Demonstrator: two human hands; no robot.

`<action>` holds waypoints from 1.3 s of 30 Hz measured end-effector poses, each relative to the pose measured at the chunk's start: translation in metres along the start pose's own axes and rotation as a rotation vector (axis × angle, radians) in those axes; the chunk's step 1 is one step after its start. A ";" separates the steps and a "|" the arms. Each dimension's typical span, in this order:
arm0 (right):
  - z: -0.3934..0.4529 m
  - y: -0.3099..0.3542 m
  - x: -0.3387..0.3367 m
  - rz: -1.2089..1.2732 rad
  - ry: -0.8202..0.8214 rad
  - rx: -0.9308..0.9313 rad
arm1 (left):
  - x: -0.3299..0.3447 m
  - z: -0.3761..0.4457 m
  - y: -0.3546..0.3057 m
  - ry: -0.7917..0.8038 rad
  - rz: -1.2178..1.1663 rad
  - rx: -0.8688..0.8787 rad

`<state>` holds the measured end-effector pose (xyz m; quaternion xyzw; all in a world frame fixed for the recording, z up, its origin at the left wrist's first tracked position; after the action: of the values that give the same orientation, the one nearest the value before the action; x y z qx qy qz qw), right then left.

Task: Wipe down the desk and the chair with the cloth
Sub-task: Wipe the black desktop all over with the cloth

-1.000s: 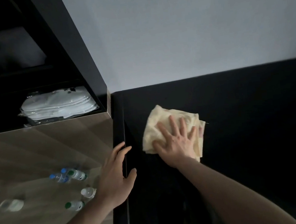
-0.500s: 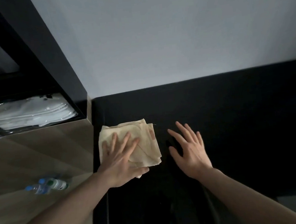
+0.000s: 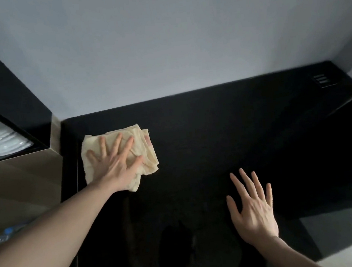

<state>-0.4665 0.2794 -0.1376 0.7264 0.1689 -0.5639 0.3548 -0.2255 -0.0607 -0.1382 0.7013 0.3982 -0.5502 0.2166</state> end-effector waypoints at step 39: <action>0.057 -0.158 -0.064 -0.002 0.043 -0.200 | 0.026 -0.033 -0.153 0.164 -0.051 -0.263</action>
<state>-0.6274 0.3580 -0.1355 0.6991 0.2326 -0.5289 0.4212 -0.3258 0.0619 -0.1322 0.6991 0.5008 -0.4394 0.2595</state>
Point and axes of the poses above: each hand's wrist, its own z-axis towards the middle knuckle, its own x-axis out of the palm, y = z × x, the point moved 9 cm from there along z, towards the middle knuckle, and after that the axes turned 6 degrees about x, right-handed, at the moved point
